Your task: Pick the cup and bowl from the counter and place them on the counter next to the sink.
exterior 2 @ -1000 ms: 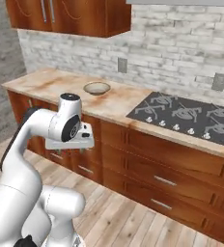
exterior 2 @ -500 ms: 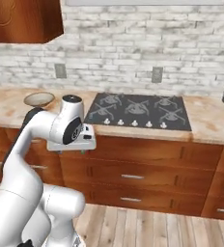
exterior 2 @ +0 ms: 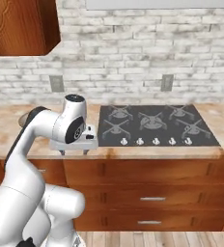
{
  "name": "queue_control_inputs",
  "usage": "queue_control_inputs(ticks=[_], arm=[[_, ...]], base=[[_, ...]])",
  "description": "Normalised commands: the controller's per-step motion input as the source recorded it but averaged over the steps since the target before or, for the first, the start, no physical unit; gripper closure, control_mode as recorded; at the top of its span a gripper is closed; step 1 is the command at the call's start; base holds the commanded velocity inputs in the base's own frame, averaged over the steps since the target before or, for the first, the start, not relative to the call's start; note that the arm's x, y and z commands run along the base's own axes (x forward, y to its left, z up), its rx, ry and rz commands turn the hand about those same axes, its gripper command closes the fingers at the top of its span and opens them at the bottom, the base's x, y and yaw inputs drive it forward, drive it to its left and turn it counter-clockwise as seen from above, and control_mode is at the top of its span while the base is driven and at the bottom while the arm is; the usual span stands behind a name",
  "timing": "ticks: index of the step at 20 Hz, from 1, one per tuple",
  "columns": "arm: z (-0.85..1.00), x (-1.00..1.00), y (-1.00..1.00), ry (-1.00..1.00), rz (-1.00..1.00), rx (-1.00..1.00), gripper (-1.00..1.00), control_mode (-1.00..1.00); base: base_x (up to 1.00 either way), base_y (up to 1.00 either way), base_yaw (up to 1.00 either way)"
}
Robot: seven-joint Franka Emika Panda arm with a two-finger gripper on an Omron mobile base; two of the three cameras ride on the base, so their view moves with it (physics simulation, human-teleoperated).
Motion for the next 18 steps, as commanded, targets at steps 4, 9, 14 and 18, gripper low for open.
queue_control_inputs(ticks=[4,9,14,18], arm=[[0.0,0.0,0.0,0.0,0.0,0.0,-1.0,1.0],[0.0,0.0,0.0,0.0,0.0,0.0,-1.0,1.0],[0.0,0.0,0.0,0.0,0.0,0.0,-1.0,1.0],[0.0,0.0,0.0,0.0,0.0,0.0,-1.0,1.0]], base=[[0.1,0.69,-0.23],[0.18,0.69,-0.13],[0.18,0.61,-0.08],[0.16,0.56,-0.08]])
